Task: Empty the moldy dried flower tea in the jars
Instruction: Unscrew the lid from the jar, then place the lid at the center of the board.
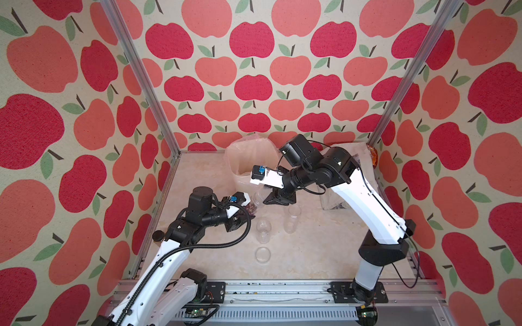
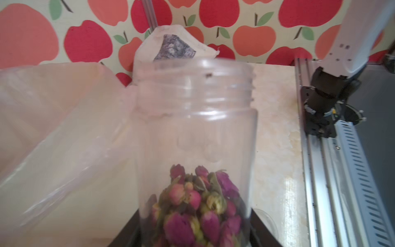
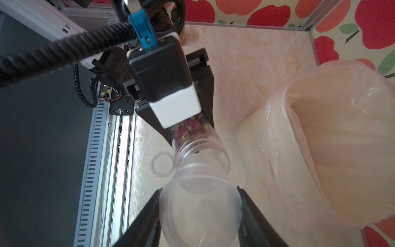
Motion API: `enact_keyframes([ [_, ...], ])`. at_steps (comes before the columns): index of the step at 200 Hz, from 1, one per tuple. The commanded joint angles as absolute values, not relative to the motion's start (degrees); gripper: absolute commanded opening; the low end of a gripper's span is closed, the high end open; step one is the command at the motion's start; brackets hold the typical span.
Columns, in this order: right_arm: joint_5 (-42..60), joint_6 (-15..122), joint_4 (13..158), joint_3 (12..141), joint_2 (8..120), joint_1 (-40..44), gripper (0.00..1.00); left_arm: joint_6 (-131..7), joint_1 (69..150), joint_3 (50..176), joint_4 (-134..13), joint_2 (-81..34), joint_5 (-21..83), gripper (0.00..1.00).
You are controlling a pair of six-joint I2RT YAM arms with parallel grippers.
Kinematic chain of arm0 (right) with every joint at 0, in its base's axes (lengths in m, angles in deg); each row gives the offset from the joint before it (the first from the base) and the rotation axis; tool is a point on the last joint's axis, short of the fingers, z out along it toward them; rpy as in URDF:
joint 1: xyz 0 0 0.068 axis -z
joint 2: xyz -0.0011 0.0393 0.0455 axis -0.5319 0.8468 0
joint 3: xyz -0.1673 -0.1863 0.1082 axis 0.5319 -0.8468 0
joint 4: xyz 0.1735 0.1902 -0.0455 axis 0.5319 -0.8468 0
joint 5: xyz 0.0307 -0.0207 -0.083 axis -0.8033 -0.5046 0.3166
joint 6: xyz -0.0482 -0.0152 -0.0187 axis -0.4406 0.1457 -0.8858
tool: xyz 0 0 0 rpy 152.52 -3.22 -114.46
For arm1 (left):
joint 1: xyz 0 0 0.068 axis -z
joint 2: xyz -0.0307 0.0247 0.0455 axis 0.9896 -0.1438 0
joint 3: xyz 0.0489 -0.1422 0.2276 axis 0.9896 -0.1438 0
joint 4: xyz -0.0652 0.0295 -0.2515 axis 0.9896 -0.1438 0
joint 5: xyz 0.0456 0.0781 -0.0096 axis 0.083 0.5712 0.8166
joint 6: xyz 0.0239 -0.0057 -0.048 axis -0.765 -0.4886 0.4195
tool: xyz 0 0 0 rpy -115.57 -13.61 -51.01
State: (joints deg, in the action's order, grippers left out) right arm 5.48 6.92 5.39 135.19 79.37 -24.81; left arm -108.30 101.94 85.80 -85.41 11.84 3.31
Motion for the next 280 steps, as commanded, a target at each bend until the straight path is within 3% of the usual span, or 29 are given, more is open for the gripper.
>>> enact_keyframes([
  [1, 4.3, 9.8, 8.3, 131.4, 77.0, -25.1, 0.33, -104.2, 99.0, 86.5, -81.5, 14.1, 15.4, 0.0],
  [47, 3.9, 13.8, 15.3, 122.7, 78.3, -28.2, 0.35, -98.2, 88.5, 89.8, -81.0, 14.9, 16.2, 0.0],
  [123, 4.7, 15.7, 25.3, 112.9, 83.7, -38.6, 0.36, -94.7, 74.0, 94.4, -78.6, 11.8, 7.1, 0.0],
  [249, 12.0, 18.5, 27.4, 110.9, 101.9, -44.0, 0.51, -94.9, 72.2, 97.2, -78.3, 10.3, 4.2, 0.0],
  [280, 13.0, 19.2, 27.8, 110.6, 104.6, -44.4, 0.6, -94.7, 72.2, 97.3, -77.9, 9.8, 3.1, 0.0],
])
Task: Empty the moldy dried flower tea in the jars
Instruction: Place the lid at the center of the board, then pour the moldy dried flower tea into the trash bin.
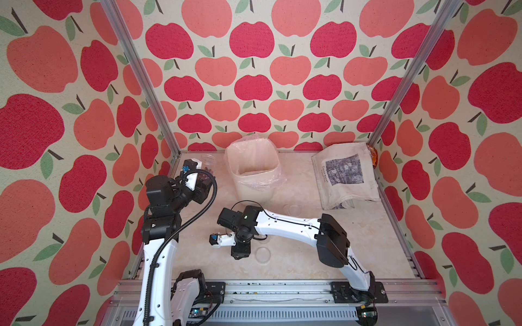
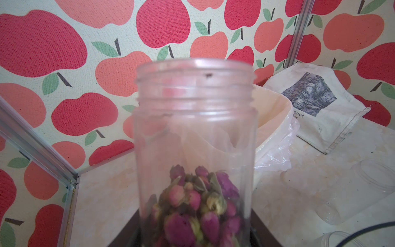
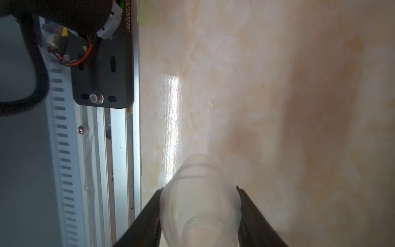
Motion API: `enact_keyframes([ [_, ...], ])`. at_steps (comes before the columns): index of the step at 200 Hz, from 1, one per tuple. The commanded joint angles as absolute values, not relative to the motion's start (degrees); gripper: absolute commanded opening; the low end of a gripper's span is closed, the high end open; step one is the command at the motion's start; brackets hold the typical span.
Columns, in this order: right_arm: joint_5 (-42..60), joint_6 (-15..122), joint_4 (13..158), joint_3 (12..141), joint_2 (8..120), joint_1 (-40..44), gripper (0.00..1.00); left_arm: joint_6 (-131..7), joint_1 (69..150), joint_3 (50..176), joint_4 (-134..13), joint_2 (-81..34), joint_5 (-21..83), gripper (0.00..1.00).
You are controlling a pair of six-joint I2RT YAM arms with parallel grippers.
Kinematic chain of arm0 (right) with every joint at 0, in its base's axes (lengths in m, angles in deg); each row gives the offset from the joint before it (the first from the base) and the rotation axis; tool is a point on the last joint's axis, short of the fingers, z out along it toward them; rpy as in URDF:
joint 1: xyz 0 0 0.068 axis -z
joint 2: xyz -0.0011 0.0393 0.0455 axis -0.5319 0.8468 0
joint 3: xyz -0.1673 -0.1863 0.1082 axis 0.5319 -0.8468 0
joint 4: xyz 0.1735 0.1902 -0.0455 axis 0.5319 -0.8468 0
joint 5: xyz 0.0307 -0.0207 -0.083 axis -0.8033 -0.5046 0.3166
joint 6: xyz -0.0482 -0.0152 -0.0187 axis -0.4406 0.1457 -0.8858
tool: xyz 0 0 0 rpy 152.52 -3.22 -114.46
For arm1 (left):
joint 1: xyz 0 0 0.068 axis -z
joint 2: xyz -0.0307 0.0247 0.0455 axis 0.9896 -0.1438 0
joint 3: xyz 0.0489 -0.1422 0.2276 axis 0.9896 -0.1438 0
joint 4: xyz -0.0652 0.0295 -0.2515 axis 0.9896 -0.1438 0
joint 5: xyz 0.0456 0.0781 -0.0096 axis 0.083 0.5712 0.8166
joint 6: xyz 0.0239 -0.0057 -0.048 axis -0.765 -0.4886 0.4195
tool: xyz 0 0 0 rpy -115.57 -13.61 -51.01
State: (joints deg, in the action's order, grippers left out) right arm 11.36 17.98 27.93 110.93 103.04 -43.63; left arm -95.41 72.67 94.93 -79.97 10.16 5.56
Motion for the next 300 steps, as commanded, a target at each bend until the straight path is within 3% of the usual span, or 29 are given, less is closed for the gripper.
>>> enact_keyframes([
  [1, 13.1, 19.2, 27.8, 110.7, 104.6, -44.4, 0.6, -94.7, 72.3, 97.3, -77.9, 9.8, 3.1, 0.0],
  [73, 13.4, 19.7, 30.5, 107.9, 103.0, -45.2, 0.73, -100.9, 75.5, 103.9, -85.4, 5.4, 7.6, 0.0],
  [158, 11.5, 22.9, 45.3, 92.1, 75.5, -42.4, 0.86, -122.9, 86.4, 127.5, -108.2, -12.6, 28.7, 0.0],
  [219, 10.2, 29.0, 58.8, 76.4, 56.7, -34.0, 0.93, -134.0, 93.2, 138.9, -115.1, -23.4, 42.2, 0.0],
  [300, 12.5, 39.9, 66.2, 66.1, 45.0, -22.0, 0.93, -145.4, 101.0, 154.1, -123.3, -36.9, 57.3, 0.0],
])
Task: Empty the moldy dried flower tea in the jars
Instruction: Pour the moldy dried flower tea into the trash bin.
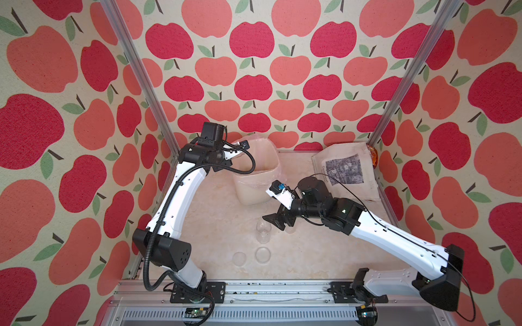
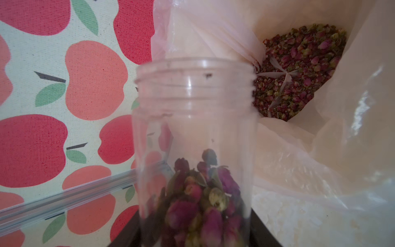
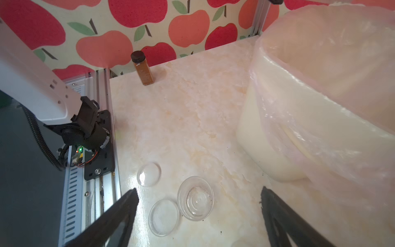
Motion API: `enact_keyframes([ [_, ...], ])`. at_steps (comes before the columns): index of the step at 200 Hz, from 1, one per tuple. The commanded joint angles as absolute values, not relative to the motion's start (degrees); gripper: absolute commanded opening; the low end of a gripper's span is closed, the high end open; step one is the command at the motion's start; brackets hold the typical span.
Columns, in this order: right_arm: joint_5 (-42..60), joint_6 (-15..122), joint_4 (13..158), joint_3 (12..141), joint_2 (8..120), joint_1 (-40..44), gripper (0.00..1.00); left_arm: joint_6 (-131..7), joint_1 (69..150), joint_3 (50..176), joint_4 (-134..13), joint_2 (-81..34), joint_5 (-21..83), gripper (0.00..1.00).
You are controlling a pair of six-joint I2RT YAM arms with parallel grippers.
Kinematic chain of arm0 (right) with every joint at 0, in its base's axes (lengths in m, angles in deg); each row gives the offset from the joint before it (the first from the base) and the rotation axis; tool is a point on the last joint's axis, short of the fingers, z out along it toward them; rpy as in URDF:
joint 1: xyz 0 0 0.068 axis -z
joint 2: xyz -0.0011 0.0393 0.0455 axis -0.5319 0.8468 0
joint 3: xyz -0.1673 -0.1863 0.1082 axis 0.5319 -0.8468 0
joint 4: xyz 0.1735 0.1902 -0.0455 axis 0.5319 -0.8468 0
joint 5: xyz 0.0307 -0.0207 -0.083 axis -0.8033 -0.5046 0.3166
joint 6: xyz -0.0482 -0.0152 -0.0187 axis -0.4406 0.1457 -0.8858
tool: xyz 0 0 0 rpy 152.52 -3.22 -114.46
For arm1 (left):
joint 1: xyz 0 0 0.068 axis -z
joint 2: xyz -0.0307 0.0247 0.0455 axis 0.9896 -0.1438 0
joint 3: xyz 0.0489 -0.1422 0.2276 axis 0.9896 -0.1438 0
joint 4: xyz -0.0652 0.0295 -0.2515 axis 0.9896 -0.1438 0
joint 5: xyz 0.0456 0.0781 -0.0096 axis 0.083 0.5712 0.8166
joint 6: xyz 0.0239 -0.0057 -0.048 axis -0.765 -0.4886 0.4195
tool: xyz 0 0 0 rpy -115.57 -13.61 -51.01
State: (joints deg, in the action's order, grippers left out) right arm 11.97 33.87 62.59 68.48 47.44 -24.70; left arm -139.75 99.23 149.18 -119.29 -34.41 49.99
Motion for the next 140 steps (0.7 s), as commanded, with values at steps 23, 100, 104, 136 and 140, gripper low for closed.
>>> enact_keyframes([
  [23, 11.6, 44.3, 67.3, 64.1, 43.5, -18.8, 0.93, -149.8, 103.2, 156.5, -123.7, -39.7, 62.2, 0.0],
  [100, 7.4, 54.2, 68.0, 61.0, 42.2, -11.0, 0.93, -162.5, 107.1, 158.9, -117.2, -43.6, 72.9, 0.0],
  [104, 7.2, 54.6, 68.2, 61.0, 42.2, -10.8, 0.93, -163.3, 107.2, 158.8, -116.6, -43.6, 73.3, 0.0],
  [136, 4.0, 58.7, 69.8, 60.9, 42.2, -8.9, 0.93, -167.3, 108.0, 157.8, -113.2, -43.3, 73.7, 0.0],
  [140, 3.6, 59.3, 70.1, 60.9, 42.2, -8.6, 0.93, -167.9, 108.2, 157.3, -112.6, -43.3, 73.7, 0.0],
])
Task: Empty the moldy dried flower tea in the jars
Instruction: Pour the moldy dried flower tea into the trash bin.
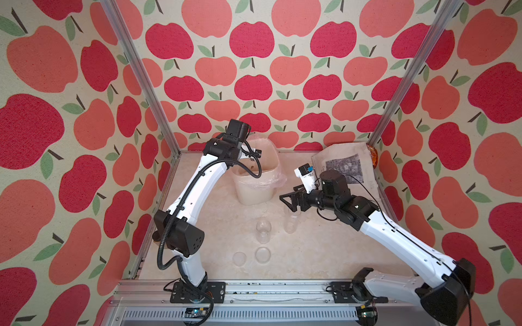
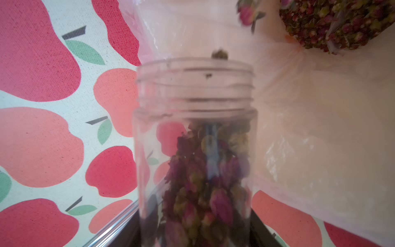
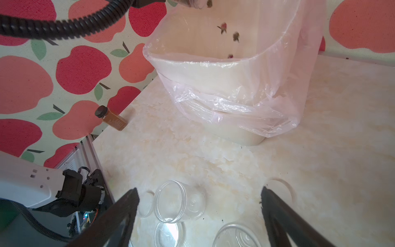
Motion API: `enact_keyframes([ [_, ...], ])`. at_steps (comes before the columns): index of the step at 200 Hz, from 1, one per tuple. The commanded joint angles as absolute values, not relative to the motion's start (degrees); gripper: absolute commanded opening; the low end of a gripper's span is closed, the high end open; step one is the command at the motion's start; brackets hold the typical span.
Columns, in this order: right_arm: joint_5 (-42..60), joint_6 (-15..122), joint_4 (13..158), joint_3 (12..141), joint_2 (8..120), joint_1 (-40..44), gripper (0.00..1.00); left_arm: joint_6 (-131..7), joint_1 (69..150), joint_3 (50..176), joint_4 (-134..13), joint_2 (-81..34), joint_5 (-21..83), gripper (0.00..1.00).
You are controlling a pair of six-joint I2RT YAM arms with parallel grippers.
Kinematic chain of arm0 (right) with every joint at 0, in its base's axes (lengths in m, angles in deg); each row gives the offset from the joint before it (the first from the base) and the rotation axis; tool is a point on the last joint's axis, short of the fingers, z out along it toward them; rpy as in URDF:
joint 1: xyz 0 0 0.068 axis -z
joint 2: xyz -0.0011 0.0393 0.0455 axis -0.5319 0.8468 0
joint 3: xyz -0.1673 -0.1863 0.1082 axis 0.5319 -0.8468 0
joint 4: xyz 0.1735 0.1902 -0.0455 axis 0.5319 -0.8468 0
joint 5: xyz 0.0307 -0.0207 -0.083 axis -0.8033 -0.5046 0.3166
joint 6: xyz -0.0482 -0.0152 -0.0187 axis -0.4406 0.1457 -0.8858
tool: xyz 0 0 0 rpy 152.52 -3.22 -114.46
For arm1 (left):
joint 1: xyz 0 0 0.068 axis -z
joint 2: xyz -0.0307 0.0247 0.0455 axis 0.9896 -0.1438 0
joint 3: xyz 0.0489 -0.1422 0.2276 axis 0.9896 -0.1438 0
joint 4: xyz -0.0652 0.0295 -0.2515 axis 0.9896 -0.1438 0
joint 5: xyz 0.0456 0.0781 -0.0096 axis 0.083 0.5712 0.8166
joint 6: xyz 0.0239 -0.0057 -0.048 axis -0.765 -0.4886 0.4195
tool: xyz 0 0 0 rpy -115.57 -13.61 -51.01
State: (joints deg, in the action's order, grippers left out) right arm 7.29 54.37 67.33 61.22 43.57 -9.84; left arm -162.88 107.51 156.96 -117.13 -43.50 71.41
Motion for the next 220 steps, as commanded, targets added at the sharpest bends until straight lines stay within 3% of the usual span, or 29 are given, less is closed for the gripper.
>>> enact_keyframes([
  [1, 3.6, 59.4, 70.2, 60.9, 42.2, -8.5, 0.93, -168.0, 108.2, 157.1, -112.5, -43.3, 73.7, 0.0],
  [151, -1.4, 64.5, 72.4, 62.6, 44.4, -7.1, 0.94, -174.3, 110.1, 155.1, -112.0, -42.8, 71.5, 0.0],
  [220, -2.4, 66.5, 73.1, 62.2, 44.3, -5.7, 0.94, -178.0, 110.3, 148.3, -102.8, -39.4, 68.8, 0.0],
])
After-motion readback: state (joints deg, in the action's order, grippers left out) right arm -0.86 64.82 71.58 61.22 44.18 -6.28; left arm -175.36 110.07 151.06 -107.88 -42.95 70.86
